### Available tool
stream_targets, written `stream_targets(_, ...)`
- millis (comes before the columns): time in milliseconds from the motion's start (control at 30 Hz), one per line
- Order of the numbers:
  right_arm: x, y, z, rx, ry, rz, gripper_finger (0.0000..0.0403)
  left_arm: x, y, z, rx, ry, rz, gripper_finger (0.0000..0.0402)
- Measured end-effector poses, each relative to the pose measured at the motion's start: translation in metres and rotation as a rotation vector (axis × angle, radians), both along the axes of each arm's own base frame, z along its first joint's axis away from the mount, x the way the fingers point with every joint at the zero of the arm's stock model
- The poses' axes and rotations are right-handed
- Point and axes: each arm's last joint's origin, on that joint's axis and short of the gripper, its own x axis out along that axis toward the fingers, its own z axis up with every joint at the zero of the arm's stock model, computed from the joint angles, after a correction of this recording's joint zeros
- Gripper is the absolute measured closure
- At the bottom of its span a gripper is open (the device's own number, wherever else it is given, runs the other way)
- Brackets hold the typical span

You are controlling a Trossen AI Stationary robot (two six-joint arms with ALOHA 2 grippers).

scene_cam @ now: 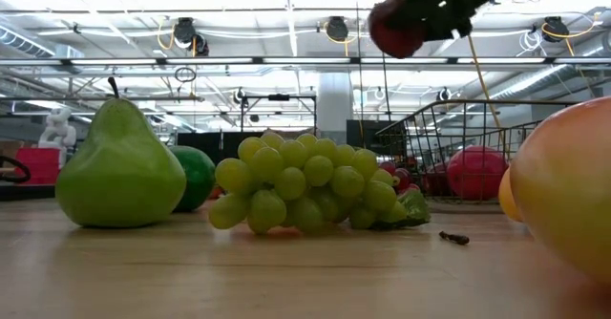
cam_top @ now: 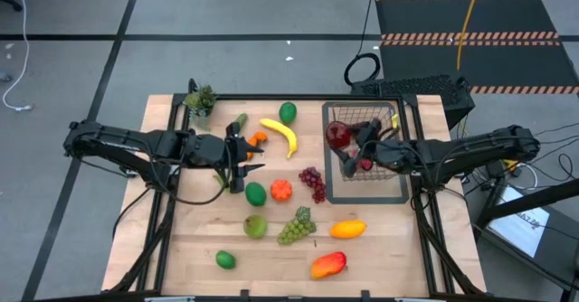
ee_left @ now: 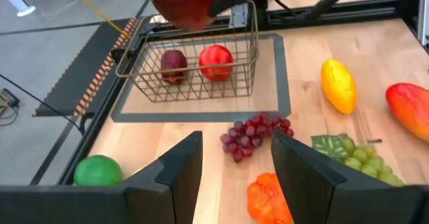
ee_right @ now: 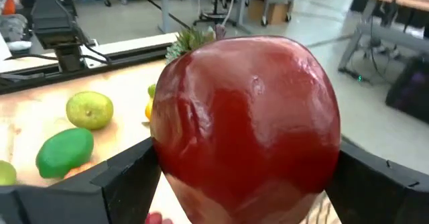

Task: Build produce basket
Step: Put the apple into the gold wire basket

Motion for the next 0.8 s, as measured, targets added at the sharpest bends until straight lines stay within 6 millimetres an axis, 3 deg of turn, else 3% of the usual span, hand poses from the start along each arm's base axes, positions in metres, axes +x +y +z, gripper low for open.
stream_targets(533, -0.054, -0.005, -0.020, 0.433, 0.096, -0.276, 0.0049, 0.000, 0.000, 0.000, 0.018, 0.007, -0.008, 0.0224)
stream_targets(800, -0.076, -0.008, -0.030, 0.529, 0.172, -0.468, 0.0049, 0.000, 0.001, 0.000, 0.047, 0.010, -0.022, 0.0224)
